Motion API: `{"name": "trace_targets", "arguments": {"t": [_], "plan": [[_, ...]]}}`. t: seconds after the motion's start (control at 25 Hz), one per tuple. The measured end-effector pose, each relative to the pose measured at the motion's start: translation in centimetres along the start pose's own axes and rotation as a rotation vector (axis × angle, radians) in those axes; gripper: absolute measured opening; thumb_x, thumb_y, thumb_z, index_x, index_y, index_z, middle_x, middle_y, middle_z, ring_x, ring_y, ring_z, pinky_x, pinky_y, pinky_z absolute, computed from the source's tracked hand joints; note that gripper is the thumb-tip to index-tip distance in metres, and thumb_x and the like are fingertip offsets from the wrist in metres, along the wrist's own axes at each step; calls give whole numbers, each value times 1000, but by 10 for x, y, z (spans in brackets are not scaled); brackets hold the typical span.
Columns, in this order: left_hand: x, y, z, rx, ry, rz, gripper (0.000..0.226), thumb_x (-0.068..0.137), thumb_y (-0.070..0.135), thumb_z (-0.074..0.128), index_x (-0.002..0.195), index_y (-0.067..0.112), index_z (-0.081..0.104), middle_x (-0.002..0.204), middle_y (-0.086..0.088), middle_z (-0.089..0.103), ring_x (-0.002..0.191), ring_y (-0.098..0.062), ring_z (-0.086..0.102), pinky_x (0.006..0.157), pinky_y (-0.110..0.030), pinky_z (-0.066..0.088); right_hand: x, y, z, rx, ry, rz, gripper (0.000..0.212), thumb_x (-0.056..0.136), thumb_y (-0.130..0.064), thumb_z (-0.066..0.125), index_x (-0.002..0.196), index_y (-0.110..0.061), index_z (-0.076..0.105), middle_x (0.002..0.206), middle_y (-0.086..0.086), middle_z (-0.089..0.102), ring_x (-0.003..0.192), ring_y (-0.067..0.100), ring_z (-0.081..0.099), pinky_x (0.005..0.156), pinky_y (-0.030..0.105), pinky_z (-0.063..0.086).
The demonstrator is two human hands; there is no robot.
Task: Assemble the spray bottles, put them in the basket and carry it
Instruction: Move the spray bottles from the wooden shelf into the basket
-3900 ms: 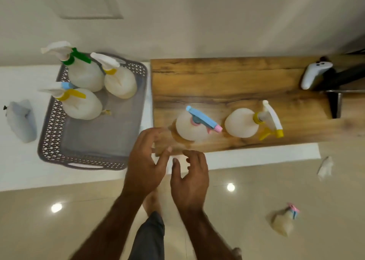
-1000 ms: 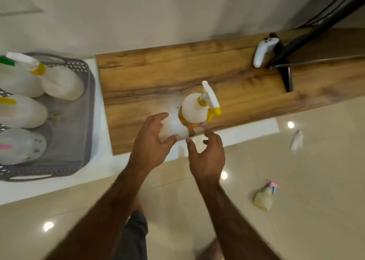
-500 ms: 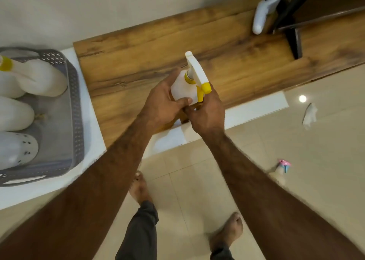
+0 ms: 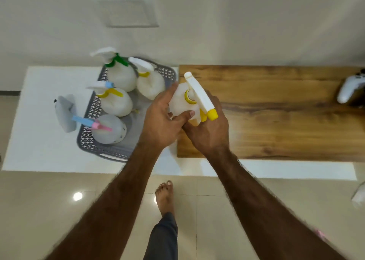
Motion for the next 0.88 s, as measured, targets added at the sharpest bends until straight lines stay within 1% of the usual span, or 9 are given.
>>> {"name": "trace_targets", "arguments": {"t": [0.08,0.2,0.28,0.4,0.44,0.52,0.6,0.76,0.88], "plan": [[-1,-9,-35,38,71,0,80,84,14,85,154,20,49,149,-3,59,137,-19,57,105,-34,54,-3,-22,29,-4,-69,-31,80,73,-42,78,143,-20,46,128,0,60,109,25,65,79,45,61],[-5,-29,-72,78,149,-23,74,85,19,84,152,18,51,148,-4,62,135,-19,59,112,-40,52,-7,-42,65,-13,-129,-56,76,75,-36,76,143,-16,50,127,6,65,112,30,65,87,48,58],[-7,-44,-82,88,189,-57,70,87,22,83,149,20,52,146,-1,64,132,-15,59,112,-37,51,-6,-44,84,-78,-194,-100,70,75,-35,74,139,-13,56,122,8,69,111,31,66,92,49,54],[0,-70,-82,88,222,-115,68,88,23,81,149,19,52,143,3,62,129,-11,56,114,-39,49,2,-34,108,-314,-270,-157,59,76,-39,62,130,-16,61,118,2,72,116,29,62,106,50,41],[4,-78,-78,89,217,-127,68,89,23,80,150,17,51,145,3,61,132,-13,55,116,-42,48,6,-27,113,-415,-276,-159,58,76,-41,60,130,-18,61,119,2,72,123,28,58,112,52,34],[15,-93,-69,105,212,-152,71,90,23,79,153,15,47,149,-5,60,138,-22,56,117,-46,46,13,-12,120,-536,-296,-161,61,76,-43,62,132,-18,61,126,2,70,137,26,47,120,56,20],[24,-103,-61,119,229,-166,72,90,22,78,154,14,46,149,-11,60,139,-28,56,116,-48,46,17,-1,124,-568,-284,-219,64,78,-44,59,134,-15,61,131,5,68,144,28,41,122,59,14],[37,-116,-52,124,298,-163,74,90,24,79,154,10,46,152,-12,58,144,-27,52,120,-47,42,26,10,134,-592,-273,-269,65,84,-46,54,140,-14,57,141,6,63,152,30,31,122,62,13],[37,-118,-47,146,341,-161,72,89,30,79,153,13,49,150,-9,59,142,-25,53,118,-47,44,22,13,135,-633,-293,-280,73,87,-49,59,149,-12,47,156,11,48,156,34,20,123,63,13]]}}
Point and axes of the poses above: each hand's wrist, its own x-axis towards the middle knuckle, its own z-axis out of the palm, y = z × x, the point moved 1 cm from there along x, towards the middle knuckle
